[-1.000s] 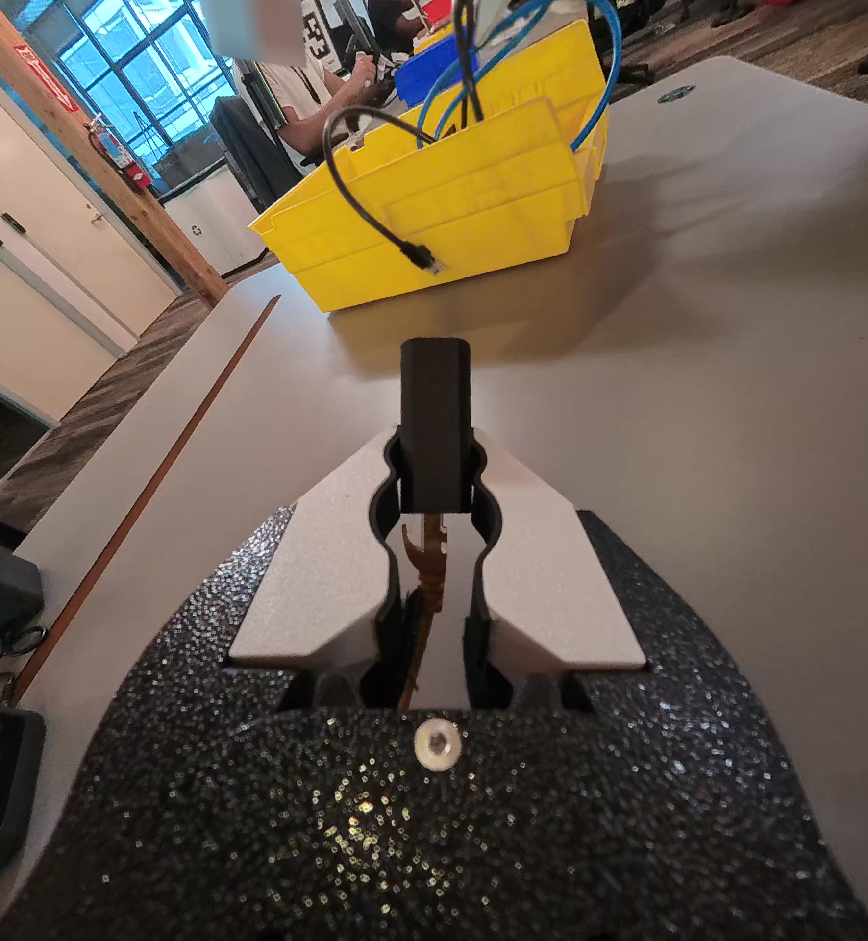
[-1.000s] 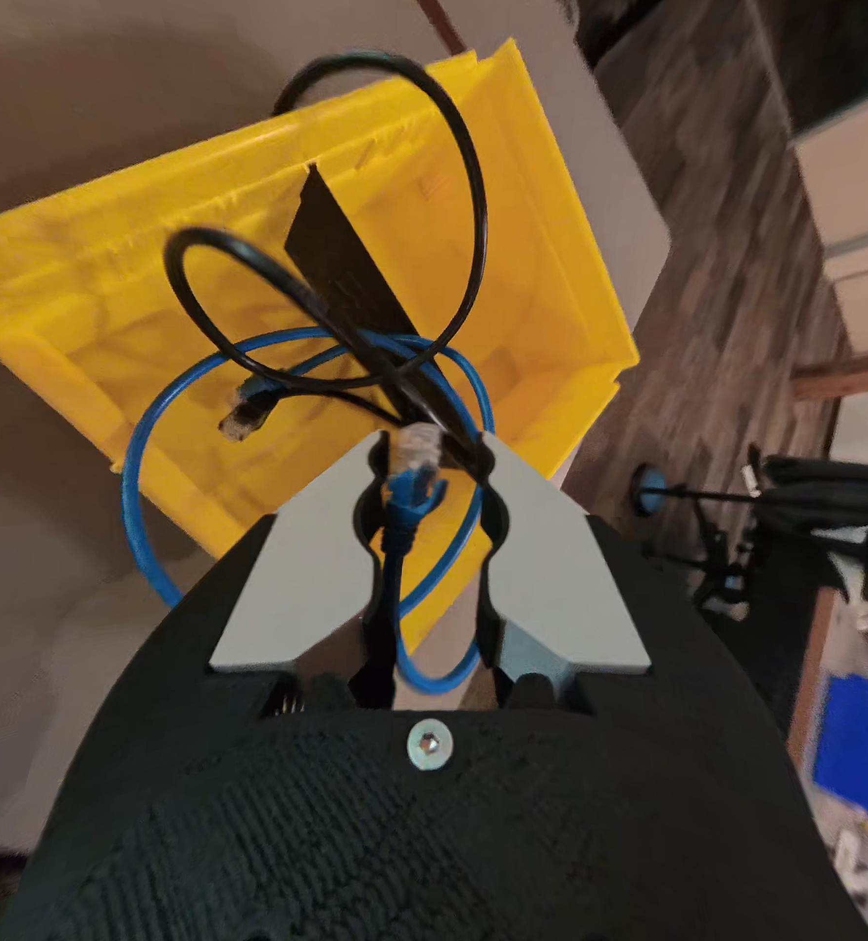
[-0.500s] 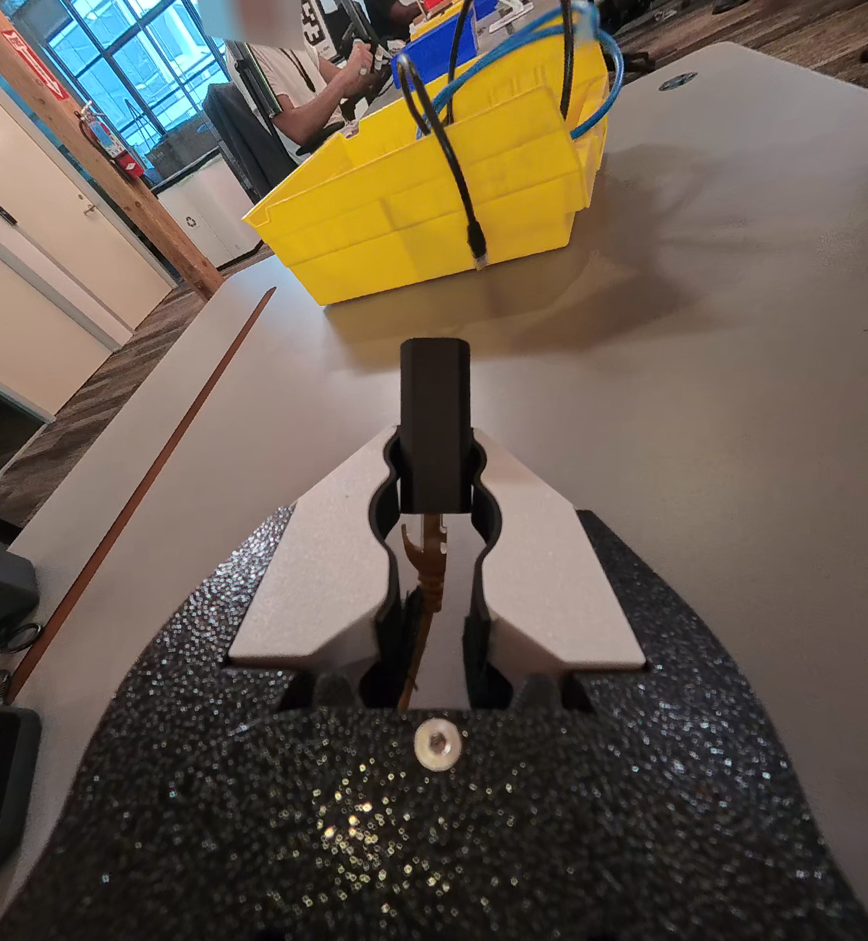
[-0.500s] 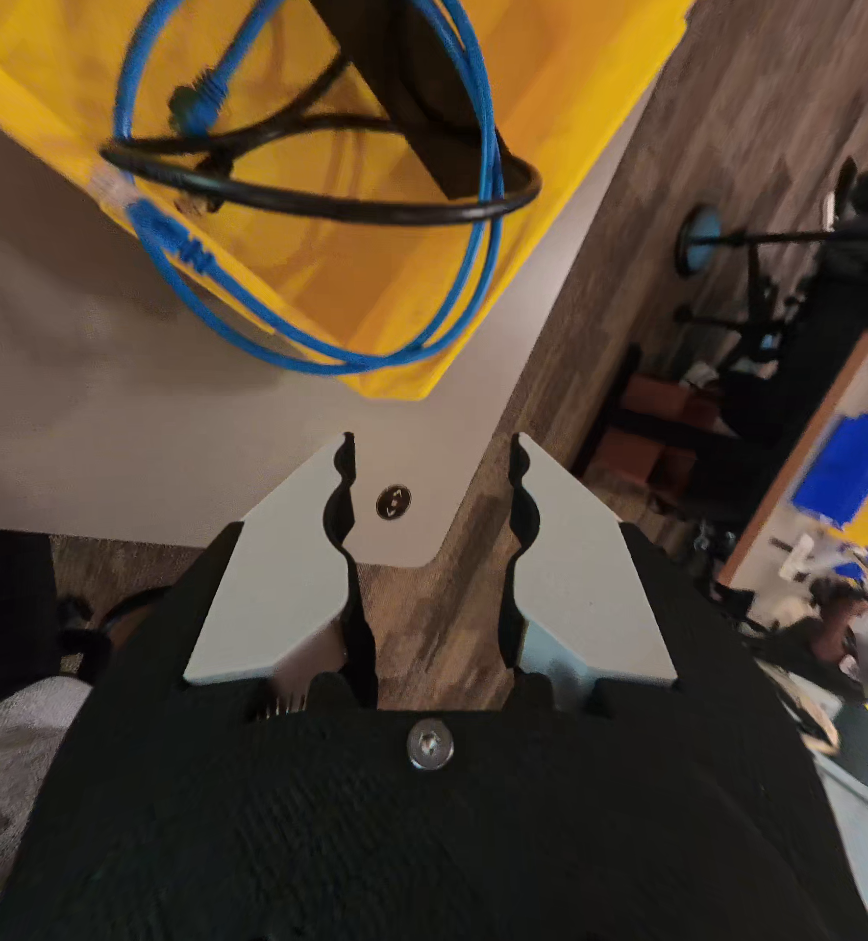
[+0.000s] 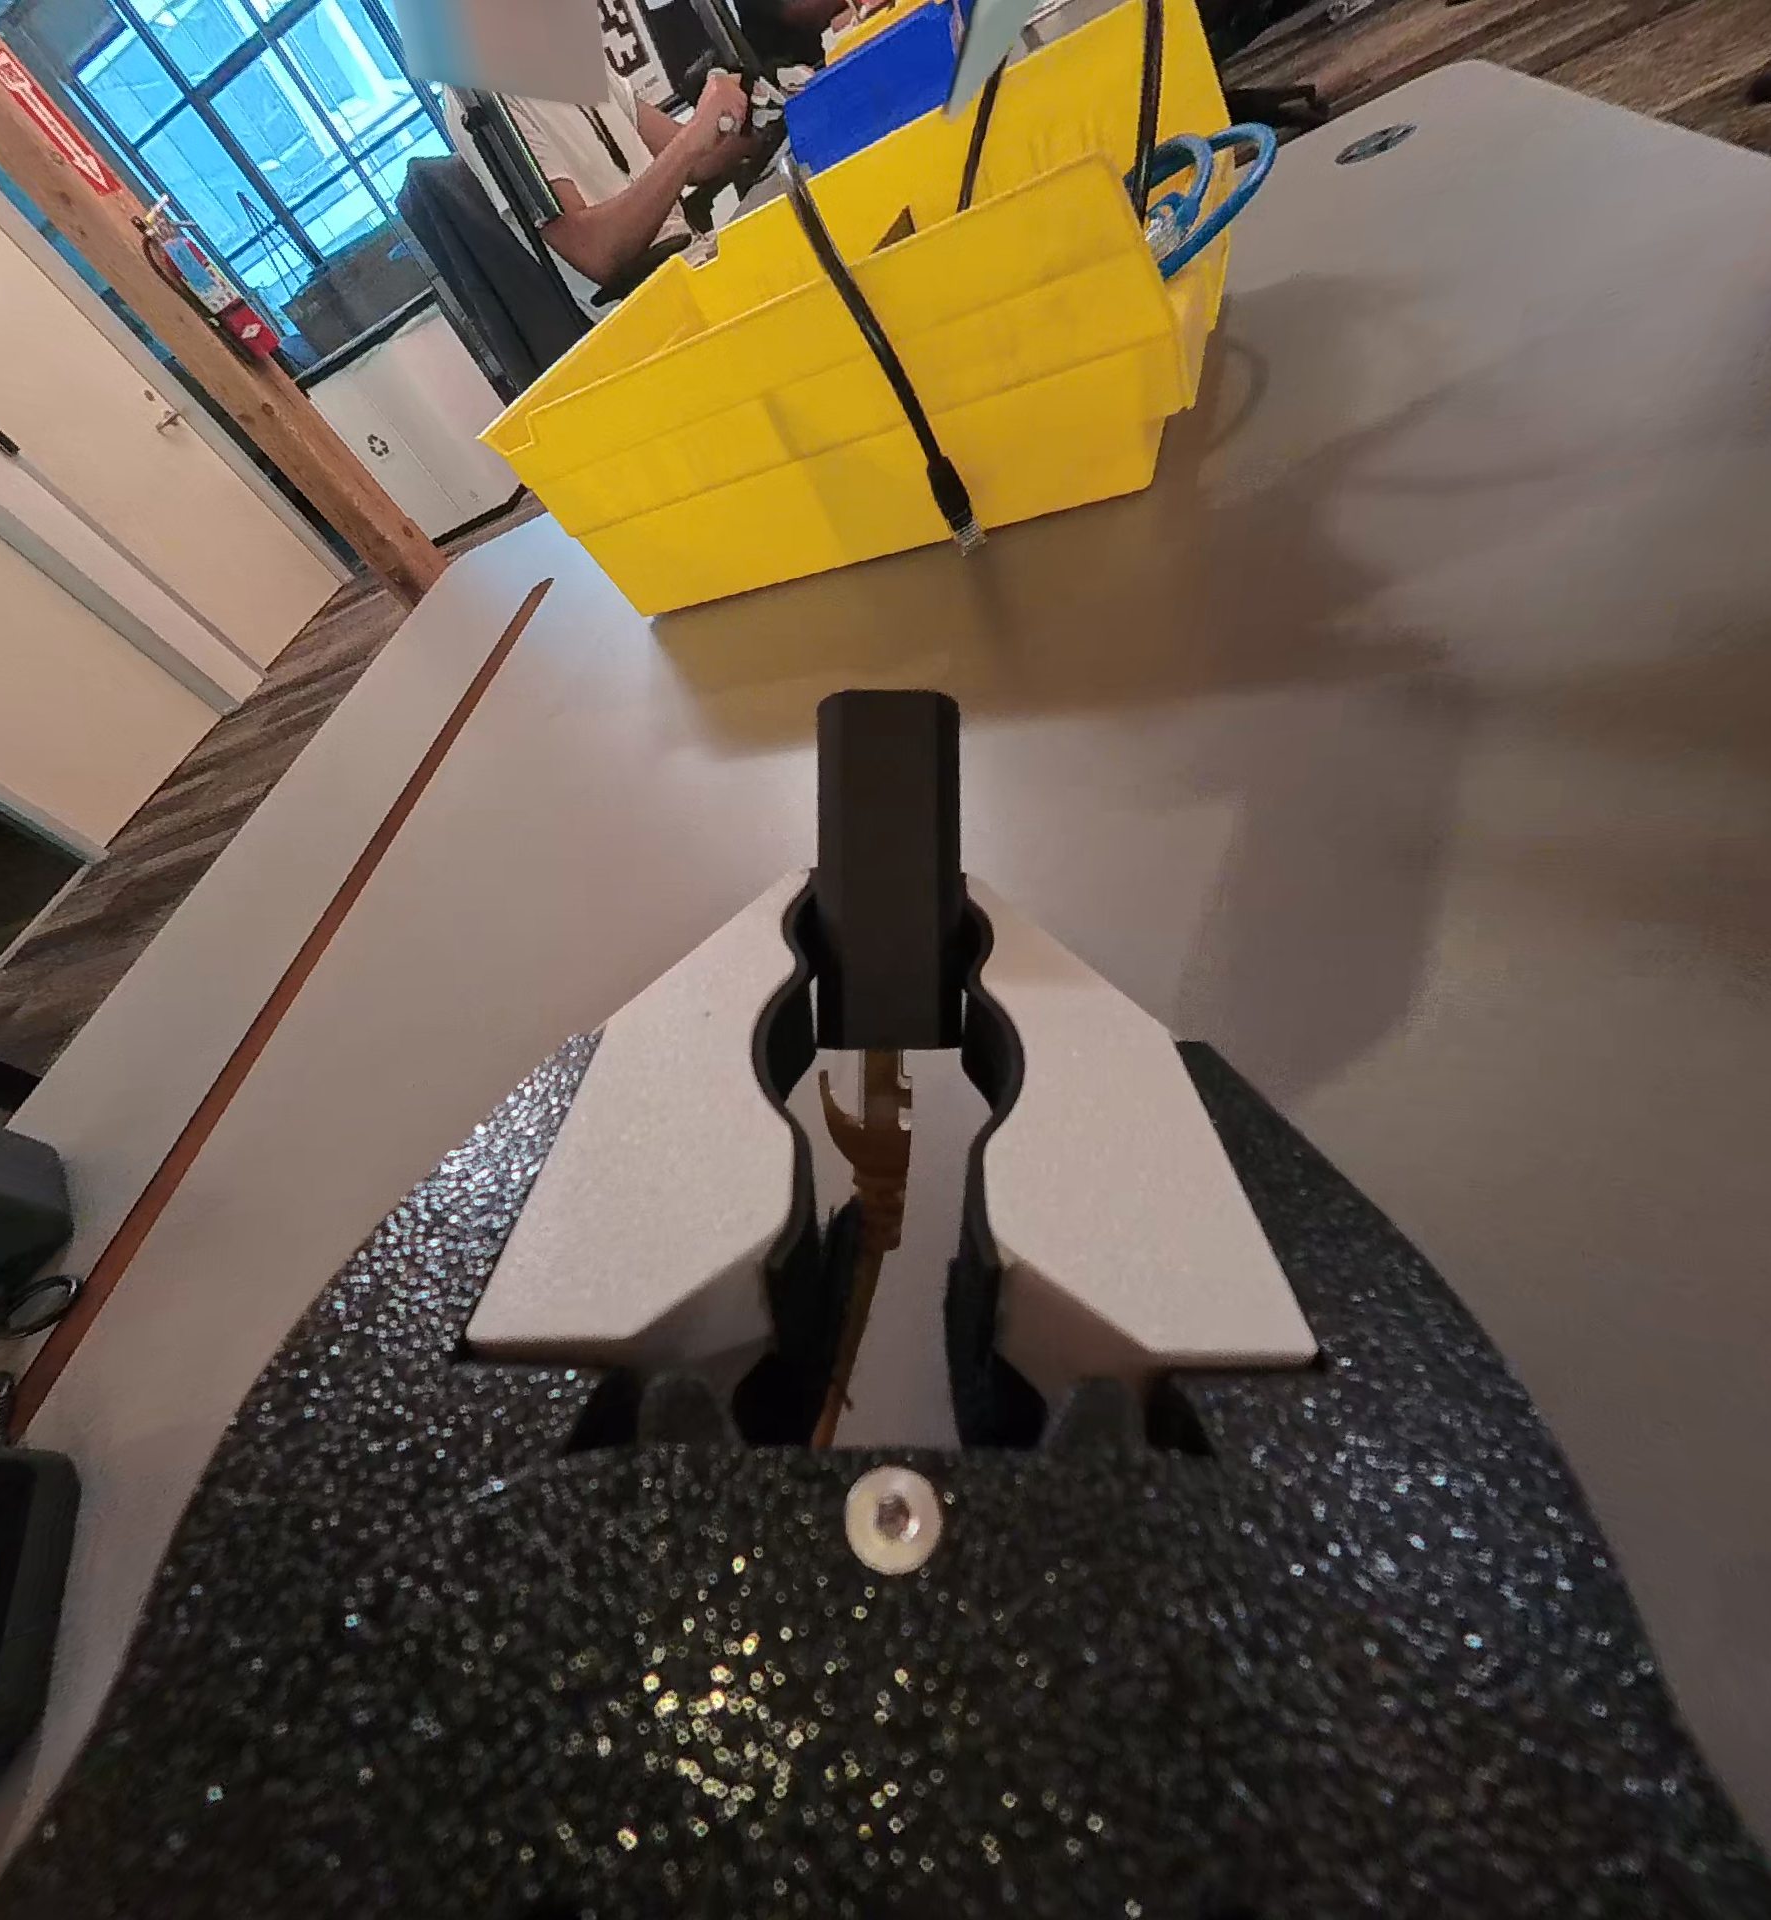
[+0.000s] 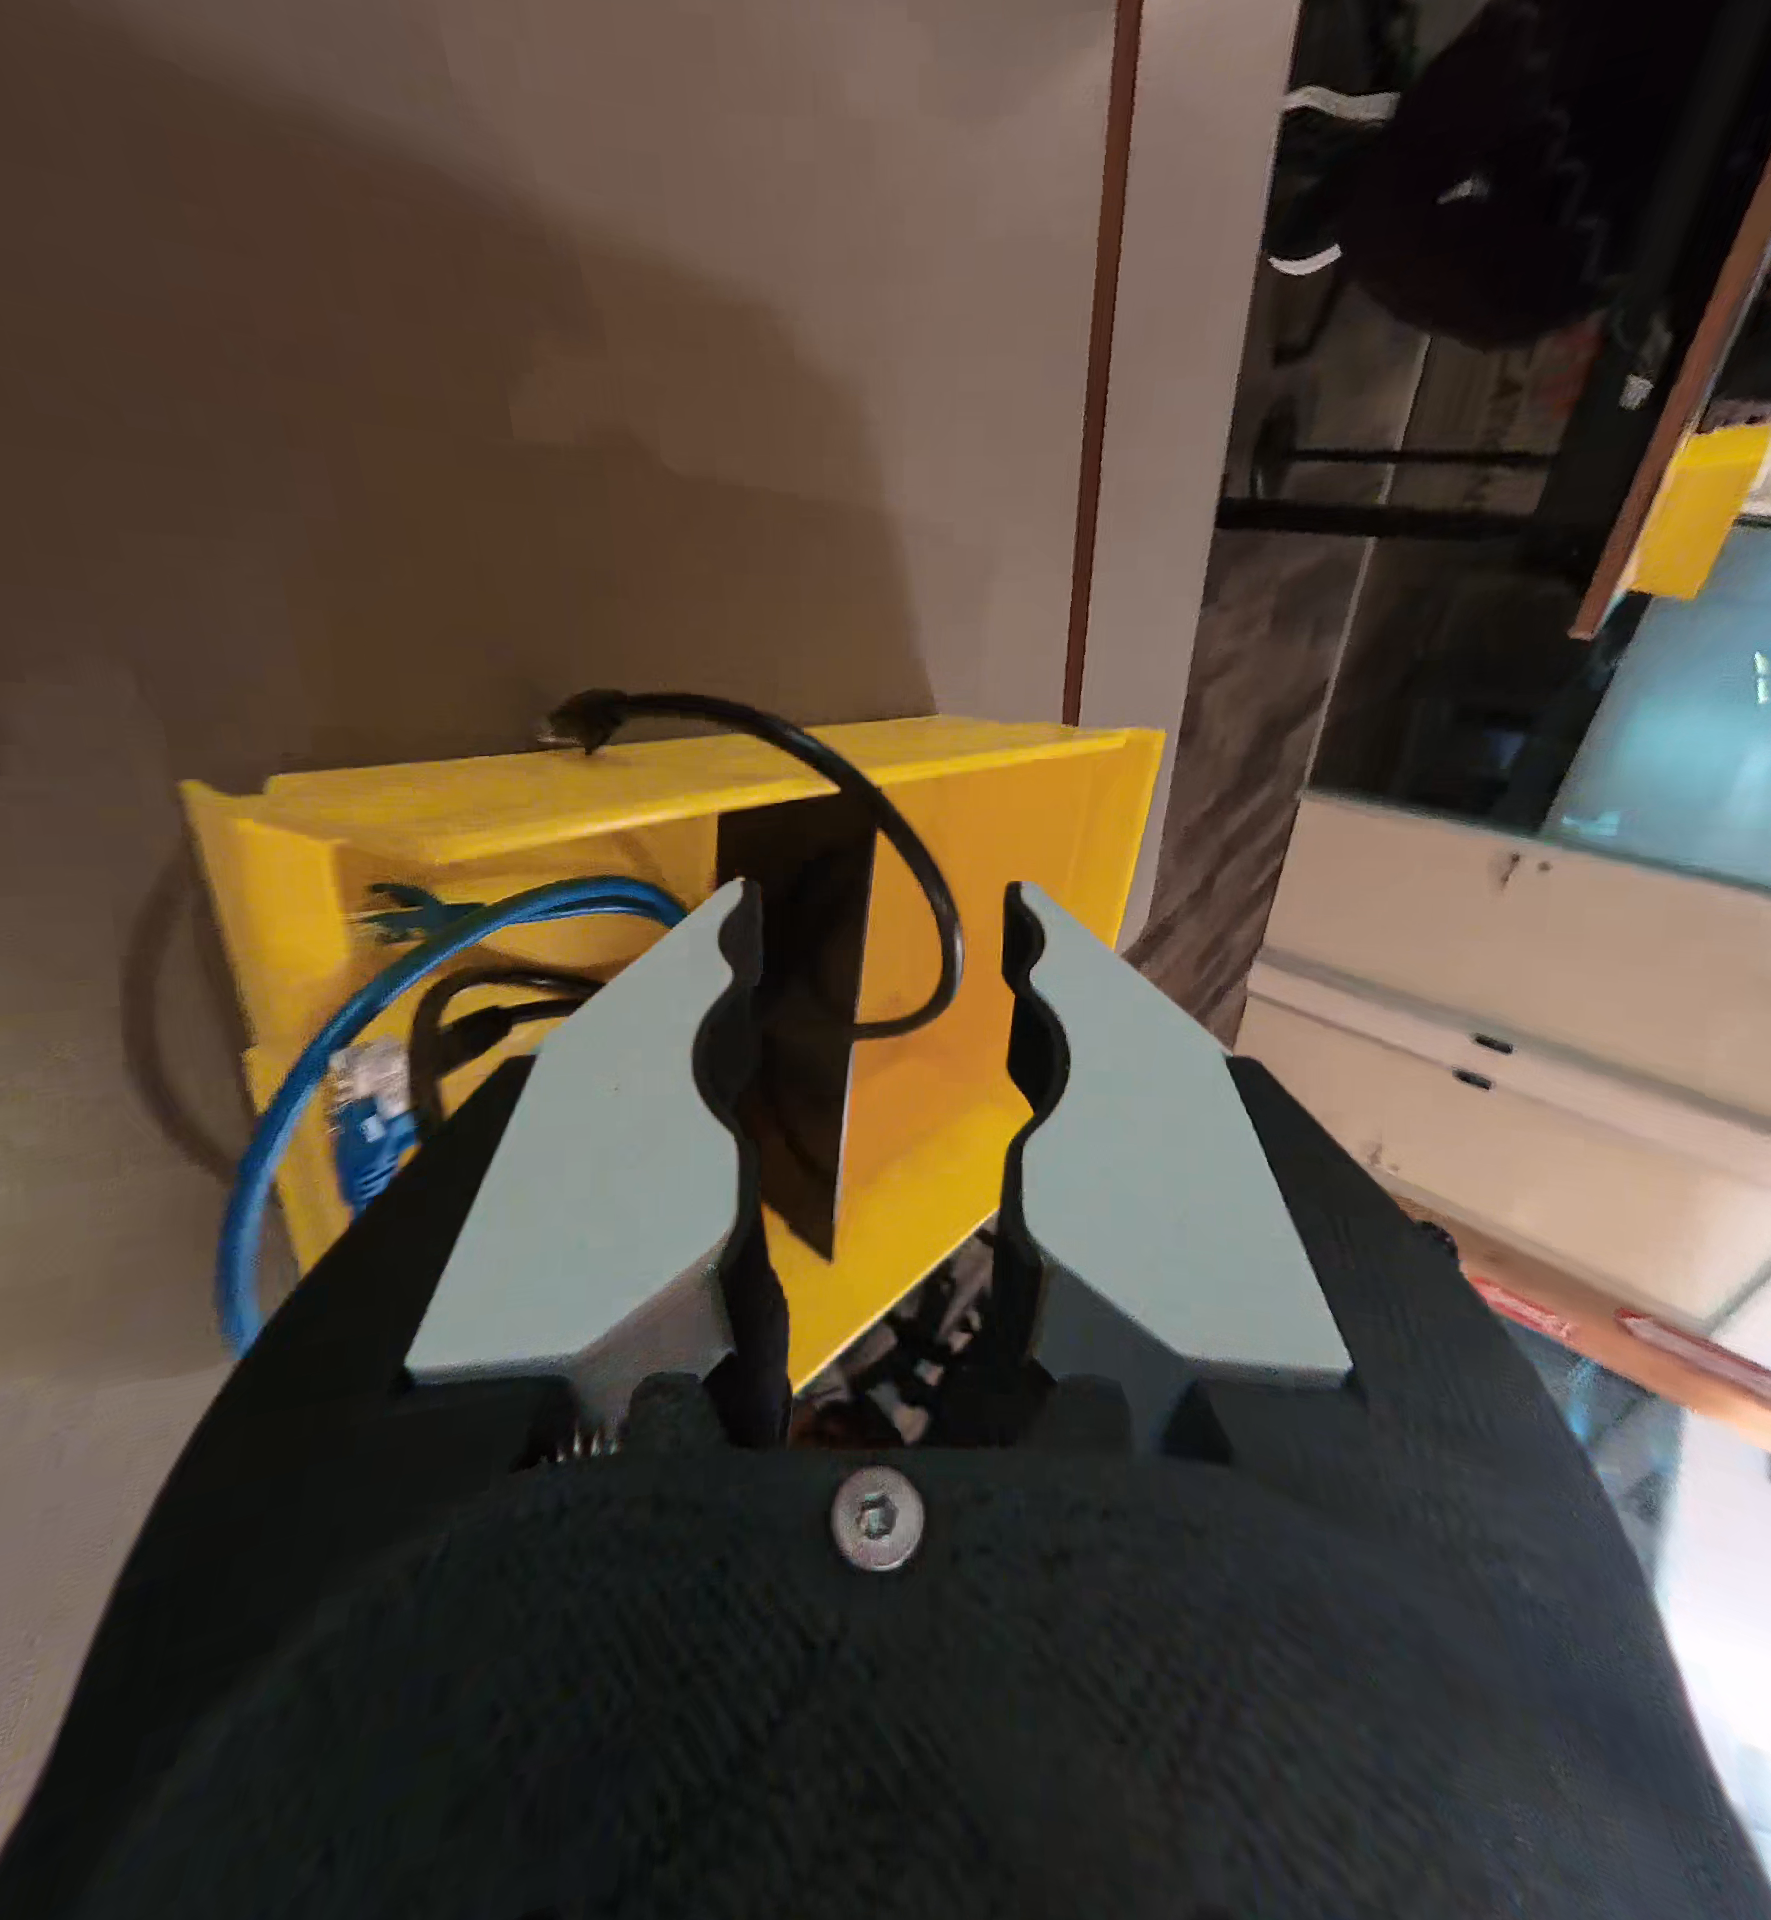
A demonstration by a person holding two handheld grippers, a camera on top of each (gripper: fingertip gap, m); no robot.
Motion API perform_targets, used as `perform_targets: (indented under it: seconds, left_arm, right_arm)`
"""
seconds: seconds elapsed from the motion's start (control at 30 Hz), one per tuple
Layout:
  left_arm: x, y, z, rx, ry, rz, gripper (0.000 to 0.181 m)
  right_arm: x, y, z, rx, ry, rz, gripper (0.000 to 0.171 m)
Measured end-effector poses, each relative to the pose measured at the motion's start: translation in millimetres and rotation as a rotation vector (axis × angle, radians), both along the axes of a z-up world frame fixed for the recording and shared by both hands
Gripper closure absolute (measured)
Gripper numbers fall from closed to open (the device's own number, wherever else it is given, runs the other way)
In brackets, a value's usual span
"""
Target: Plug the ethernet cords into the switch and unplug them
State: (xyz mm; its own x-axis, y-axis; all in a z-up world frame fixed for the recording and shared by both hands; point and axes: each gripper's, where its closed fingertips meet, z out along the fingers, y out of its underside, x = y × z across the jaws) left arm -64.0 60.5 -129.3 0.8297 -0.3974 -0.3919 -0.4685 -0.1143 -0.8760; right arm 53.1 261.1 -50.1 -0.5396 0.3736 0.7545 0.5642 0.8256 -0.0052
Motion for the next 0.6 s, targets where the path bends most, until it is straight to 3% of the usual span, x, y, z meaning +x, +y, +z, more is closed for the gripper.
perform_targets:
  seconds: [0.1, 0.2, 0.47, 0.6]
  left_arm:
    - [0, 0, 0, -0.001, -0.002, 0.001, 0.16]
    - [-1, 0, -1, -0.004, -0.002, 0.0, 0.16]
    - [-1, 0, -2, -0.008, -0.005, 0.0, 0.16]
    - [-1, 0, -2, -0.012, -0.004, 0.0, 0.159]
  right_arm:
    - [-15, 18, -15, -0.029, -0.069, -0.021, 0.127]
    - [-21, 33, -18, -0.048, -0.066, -0.035, 0.164]
    - [31, 65, 54, -0.067, 0.235, -0.131, 0.167]
    - [77, 90, 54, 0.028, 0.208, -0.193, 0.167]
